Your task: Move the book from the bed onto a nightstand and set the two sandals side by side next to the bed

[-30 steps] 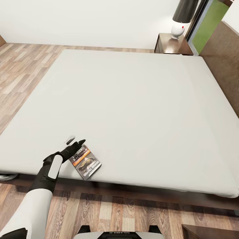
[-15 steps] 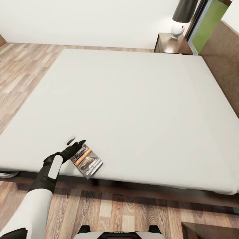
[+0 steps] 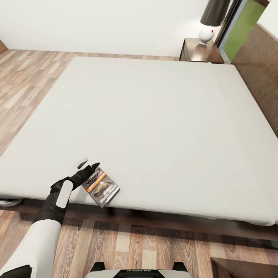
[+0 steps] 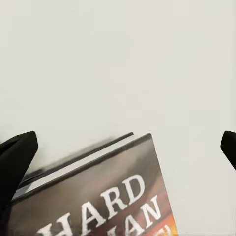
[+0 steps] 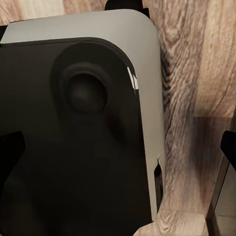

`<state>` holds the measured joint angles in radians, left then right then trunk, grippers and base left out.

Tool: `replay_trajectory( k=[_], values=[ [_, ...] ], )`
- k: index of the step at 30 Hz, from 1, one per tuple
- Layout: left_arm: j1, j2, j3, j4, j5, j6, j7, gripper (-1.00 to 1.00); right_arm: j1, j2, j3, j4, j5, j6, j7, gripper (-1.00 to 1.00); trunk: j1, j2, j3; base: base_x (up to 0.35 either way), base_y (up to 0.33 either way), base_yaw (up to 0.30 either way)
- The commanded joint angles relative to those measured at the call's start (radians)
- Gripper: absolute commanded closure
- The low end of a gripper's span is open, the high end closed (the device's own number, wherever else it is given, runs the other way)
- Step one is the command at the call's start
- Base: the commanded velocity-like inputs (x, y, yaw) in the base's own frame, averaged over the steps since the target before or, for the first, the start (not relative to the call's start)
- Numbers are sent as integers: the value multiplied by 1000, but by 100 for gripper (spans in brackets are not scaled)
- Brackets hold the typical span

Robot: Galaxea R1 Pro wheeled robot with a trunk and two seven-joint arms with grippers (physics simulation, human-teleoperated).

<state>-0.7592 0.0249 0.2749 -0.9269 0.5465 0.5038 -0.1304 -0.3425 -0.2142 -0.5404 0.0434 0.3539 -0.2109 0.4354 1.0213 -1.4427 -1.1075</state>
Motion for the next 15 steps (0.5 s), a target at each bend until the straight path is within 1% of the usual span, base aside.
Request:
replay_trajectory(
  k=[1,3,6,15],
  values=[
    [0,0,3,0,-3,9,0,-100,-1,-1,-8,4,9,-7,0,-100,0,0,-1,-213,0,0],
    [0,0,3,0,-3,9,0,-100,-1,-1,-8,4,9,-7,0,-100,0,0,-1,-219,0,0],
    [0,0,4,0,-3,9,0,-100,-1,-1,-8,4,9,-7,0,-100,0,0,-1,-95,0,0],
    [0,0,3,0,-3,9,0,-100,-1,-1,-8,4,9,-7,0,-100,0,0,-1,-12,0,0]
  ],
)
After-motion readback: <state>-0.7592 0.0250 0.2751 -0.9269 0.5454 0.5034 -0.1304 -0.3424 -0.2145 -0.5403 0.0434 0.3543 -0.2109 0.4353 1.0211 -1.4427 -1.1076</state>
